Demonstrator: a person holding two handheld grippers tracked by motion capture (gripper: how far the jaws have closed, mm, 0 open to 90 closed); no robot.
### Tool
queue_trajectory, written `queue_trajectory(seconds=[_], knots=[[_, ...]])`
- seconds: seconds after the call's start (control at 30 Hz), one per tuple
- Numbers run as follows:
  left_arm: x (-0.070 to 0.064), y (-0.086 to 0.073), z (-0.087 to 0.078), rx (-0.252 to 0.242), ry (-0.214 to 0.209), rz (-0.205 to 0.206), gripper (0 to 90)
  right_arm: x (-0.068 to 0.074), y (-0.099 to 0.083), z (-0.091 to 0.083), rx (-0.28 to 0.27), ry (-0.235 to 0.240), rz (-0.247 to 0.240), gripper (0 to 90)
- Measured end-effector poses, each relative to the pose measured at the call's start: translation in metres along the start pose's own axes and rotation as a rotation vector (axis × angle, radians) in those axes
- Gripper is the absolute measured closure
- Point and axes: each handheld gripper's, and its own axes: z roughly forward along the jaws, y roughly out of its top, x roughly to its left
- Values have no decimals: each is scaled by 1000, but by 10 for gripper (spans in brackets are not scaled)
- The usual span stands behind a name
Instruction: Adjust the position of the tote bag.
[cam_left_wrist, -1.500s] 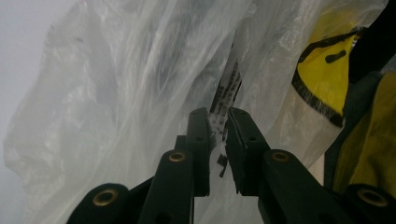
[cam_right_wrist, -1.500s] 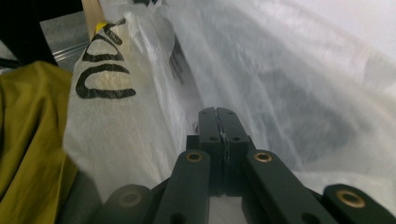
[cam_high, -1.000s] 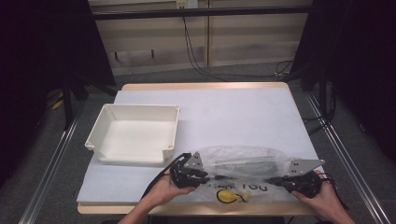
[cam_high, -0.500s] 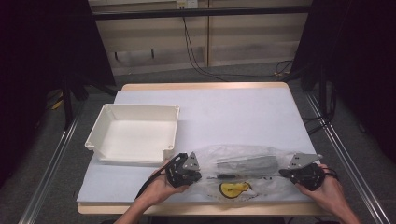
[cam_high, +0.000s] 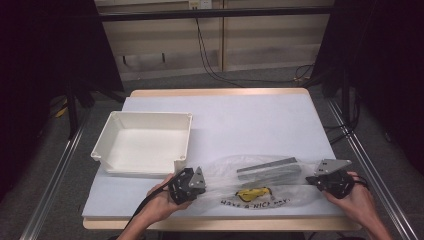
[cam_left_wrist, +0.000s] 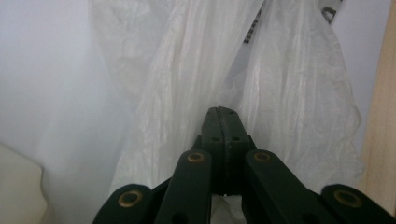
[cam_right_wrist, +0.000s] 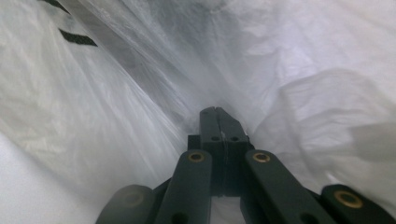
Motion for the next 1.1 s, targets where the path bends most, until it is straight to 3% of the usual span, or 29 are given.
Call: queue_trajectory(seconds=[0.1, 0.13, 0.17, 0.2, 0.3, 0.53, 0.6, 0.8, 0.87, 0.9, 0.97, 1.1], knots=[[3, -5, -3, 3, 3, -3, 900, -2, -2, 0, -16, 19, 10, 900], [4, -8, -3, -7, 6, -14, 900, -3, -3, 1, -25, 32, 30, 900], [6, -10, -4, -14, -7, -29, 900, -3, -4, 0, -29, 25, 20, 900], [5, -12, -4, -27, 5, -42, 900, -4, -5, 0, -32, 26, 21, 900], [5, -13, -5, -18, 18, -21, 900, -4, -5, 1, -38, 38, 38, 900], [8, -11, -5, -37, 17, -59, 900, -1, -4, 0, -44, 8, 5, 900], [9, -9, -6, -54, -18, -57, 900, 0, -5, -1, -64, 31, 23, 900], [8, 0, -9, -128, -40, -61, 900, 8, 1, -10, -151, 112, 21, 854], [7, 3, -10, -162, -52, -72, 887, 13, 3, -11, -159, 146, 5, 839], [7, 5, -11, -158, -64, -51, 887, 15, 4, -11, -155, 150, 3, 824], [6, 9, -10, -194, -92, -71, 879, 19, 5, -6, -133, 167, -9, 816], [6, 21, -7, -204, -104, -52, 857, 17, 5, 5, -119, 221, -3, 811]])
